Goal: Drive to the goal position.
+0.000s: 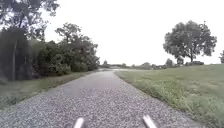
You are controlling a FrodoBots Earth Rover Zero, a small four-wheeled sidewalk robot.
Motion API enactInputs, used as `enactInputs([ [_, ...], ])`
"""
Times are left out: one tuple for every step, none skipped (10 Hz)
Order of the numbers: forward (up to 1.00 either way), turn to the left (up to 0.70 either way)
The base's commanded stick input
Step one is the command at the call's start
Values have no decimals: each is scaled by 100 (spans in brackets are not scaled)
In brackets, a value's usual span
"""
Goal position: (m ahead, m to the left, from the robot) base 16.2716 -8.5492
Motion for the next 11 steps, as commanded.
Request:
enactInputs([
  [69, 0],
  [70, 0],
  [70, 0],
  [70, 0],
  [70, 0],
  [70, 0],
  [70, 0],
  [70, 0],
  [70, 0],
  [70, 0],
  [70, 0],
])
